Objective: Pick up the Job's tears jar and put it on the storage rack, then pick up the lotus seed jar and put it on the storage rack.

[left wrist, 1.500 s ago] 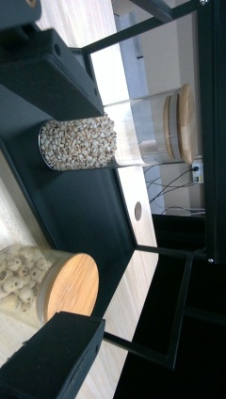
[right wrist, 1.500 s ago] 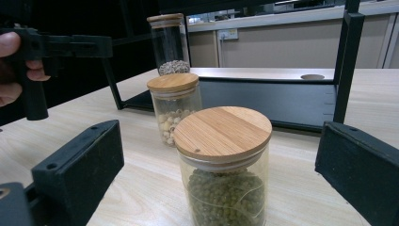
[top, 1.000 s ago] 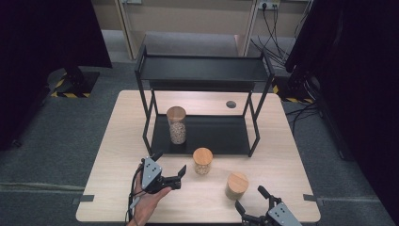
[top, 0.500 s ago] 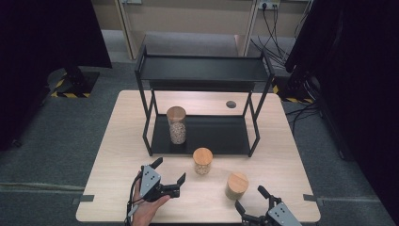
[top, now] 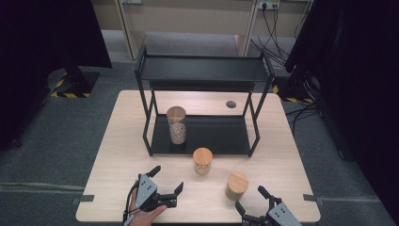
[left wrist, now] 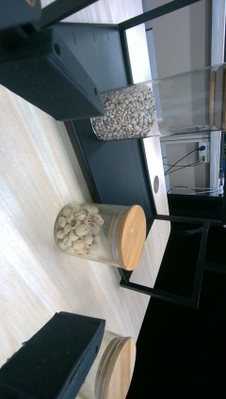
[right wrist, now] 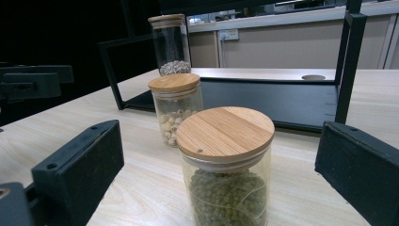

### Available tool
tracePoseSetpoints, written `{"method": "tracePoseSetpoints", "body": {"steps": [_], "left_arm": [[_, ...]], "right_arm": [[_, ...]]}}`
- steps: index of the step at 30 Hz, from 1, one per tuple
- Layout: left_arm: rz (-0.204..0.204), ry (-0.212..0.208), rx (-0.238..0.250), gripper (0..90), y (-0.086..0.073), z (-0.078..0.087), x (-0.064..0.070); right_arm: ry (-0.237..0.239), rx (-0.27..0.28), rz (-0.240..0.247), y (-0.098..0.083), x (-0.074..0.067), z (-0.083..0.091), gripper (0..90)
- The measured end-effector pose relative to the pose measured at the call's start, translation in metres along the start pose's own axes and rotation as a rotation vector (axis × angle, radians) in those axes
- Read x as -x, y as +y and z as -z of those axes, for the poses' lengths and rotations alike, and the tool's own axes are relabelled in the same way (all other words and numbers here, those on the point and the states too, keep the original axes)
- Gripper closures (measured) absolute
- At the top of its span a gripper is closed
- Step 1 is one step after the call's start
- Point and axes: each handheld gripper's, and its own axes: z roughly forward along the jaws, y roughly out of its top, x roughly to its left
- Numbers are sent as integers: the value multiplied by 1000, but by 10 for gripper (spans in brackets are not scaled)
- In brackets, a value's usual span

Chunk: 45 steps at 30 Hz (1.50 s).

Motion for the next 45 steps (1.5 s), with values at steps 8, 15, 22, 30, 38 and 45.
{"method": "tracePoseSetpoints", "body": {"steps": [8,15,22,30,38,45], "left_arm": [[-3,-6,-3,11,-8,11,3],[-21,0,8,12,-14,19,4],[-32,-2,17,11,-21,21,5],[-38,4,22,11,-24,23,5],[-53,11,19,10,-25,23,5],[-52,8,16,10,-25,23,5]], "right_arm": [[-2,1,-1,0,0,0,18],[-4,2,-1,0,0,0,18],[3,2,4,0,-1,0,18],[2,3,2,0,-1,1,18],[6,8,3,0,-1,1,18],[10,11,5,1,-2,1,18]]}}
